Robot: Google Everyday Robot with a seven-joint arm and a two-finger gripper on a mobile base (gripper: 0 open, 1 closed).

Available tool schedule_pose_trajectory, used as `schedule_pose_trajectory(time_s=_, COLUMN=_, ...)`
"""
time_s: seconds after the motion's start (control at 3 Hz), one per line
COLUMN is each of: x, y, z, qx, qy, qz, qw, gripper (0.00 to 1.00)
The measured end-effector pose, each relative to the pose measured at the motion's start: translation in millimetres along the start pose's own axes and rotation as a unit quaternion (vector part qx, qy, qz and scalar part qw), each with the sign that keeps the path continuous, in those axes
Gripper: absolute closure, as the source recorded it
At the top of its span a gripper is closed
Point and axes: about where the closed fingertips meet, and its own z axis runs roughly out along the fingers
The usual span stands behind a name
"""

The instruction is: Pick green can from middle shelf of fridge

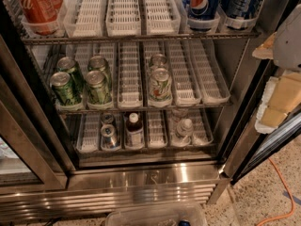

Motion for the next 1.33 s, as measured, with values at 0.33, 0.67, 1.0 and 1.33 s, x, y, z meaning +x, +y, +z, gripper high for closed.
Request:
schedule_pose_trajectory(time_s=0.33, x=0.0, y=0.0, z=0.0, qx=0.0, qy=0.0, qz=0.0, qw=1.0, gripper=0.0)
schedule_pose_trajectory(time_s=0.67, x=-5.9, y=2.9, z=1.8, qx=0.012, qy=-0.02, qz=0.014, qw=0.9996, gripper=0.0)
schedule_pose_trajectory(time_s=1.0, x=-26.6, y=14.8, z=14.0, qx=0.016, qy=-0.069, qz=0.032, qw=0.997, gripper=0.0)
schedule_pose_trajectory(time_s=1.33, x=-59.8, y=26.6, z=32.9, qx=0.0, qy=-0.13, qz=0.038, qw=0.9908, gripper=0.0)
